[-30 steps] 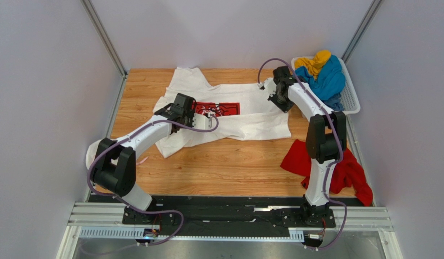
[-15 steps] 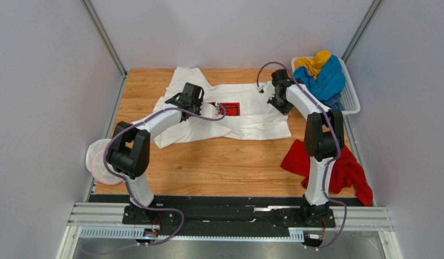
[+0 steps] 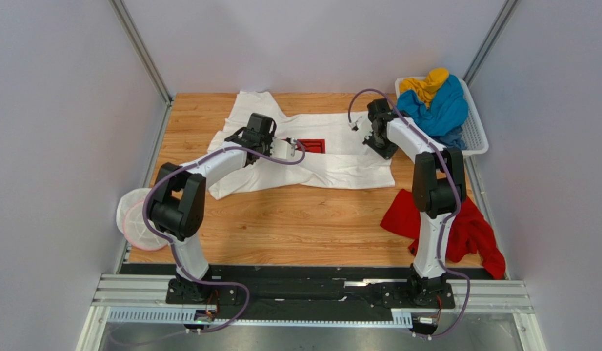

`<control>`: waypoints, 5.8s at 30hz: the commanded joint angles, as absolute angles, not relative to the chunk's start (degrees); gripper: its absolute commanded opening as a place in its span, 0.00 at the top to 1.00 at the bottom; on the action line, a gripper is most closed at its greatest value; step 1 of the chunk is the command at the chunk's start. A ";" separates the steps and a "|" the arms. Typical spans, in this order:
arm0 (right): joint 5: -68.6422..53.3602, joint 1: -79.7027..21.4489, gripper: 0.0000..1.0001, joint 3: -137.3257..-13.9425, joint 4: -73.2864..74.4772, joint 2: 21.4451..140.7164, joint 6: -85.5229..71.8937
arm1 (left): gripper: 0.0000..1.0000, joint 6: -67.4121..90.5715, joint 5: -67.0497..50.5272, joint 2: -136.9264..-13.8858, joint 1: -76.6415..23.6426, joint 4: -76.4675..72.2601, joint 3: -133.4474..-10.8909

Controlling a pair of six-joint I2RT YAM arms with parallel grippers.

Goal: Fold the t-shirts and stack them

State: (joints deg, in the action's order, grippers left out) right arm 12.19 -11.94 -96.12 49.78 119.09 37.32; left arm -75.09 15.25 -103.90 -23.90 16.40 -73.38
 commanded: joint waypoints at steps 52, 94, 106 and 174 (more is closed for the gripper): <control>13.62 -16.08 1.00 -63.81 55.90 75.14 31.03 | 1.00 -68.20 25.40 -56.25 -43.15 47.02 -48.08; 15.47 -15.03 1.00 -80.68 45.88 105.29 34.89 | 1.00 -87.01 16.88 -86.92 -27.95 15.20 -53.96; 15.12 -14.94 1.00 -85.78 44.65 110.56 34.80 | 1.00 -86.84 16.79 -90.09 -27.07 14.76 -55.28; 13.28 -15.56 0.59 -73.65 43.51 99.85 30.59 | 0.20 -77.10 16.00 -99.24 -18.03 4.89 -66.80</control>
State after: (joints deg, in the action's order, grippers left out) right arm 14.35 -15.33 -74.15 44.23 103.09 32.56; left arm -83.99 19.99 -106.13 -21.52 -1.28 -66.06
